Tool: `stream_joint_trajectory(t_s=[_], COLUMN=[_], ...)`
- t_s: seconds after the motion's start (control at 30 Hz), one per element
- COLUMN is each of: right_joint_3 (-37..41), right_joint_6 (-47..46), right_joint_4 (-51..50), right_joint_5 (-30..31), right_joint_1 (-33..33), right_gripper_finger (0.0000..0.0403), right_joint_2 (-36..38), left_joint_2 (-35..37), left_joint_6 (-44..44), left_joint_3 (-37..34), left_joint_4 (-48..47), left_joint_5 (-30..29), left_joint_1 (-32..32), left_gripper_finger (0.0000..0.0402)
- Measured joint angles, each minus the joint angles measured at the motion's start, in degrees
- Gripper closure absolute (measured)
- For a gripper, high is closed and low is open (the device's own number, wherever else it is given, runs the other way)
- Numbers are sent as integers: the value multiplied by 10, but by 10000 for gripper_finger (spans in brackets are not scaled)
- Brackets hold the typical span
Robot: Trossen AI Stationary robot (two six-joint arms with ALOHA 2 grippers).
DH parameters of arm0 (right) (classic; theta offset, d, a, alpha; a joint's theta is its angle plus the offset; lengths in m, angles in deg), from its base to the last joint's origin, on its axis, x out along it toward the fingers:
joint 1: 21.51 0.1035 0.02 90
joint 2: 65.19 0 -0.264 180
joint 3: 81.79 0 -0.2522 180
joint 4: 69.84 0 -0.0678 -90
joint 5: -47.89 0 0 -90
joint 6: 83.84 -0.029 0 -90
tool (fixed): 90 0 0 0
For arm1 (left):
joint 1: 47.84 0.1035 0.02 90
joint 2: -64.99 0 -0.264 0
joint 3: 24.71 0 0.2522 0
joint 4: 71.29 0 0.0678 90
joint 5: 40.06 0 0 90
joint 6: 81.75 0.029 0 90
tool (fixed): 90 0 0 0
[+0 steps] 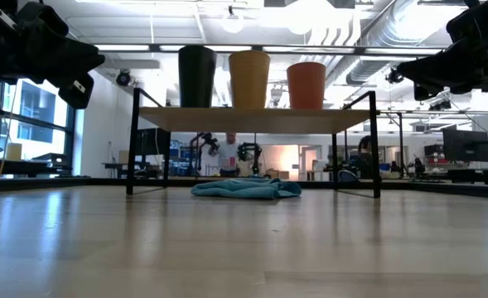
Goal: Stack small to large cups/mugs on shelf
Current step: Return to Home Position
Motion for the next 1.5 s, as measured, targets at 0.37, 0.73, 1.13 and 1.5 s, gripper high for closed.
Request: stream_joint_trajectory(t_s=[0.37, 0.73, 1.13, 1.5], right_joint_3=[0, 0, 0, 0], right_joint_6=[0, 0, 0, 0], right_joint_4=[0, 0, 0, 0], right_joint_5=[0, -1, -3, -3], right_joint_1=[0, 0, 0, 0], right_gripper_finger=[400, 400, 400, 400], right_joint_2=[0, 0, 0, 0], left_joint_2=[0, 0, 0, 0], left_joint_6=[0, 28, 167, 179], left_joint_3=[0, 0, 0, 0], left_joint_4=[0, 0, 0, 0], left_joint_5=[0, 0, 0, 0], left_joint_1=[0, 0, 0, 0], left_gripper_finger=[346, 346, 346, 346])
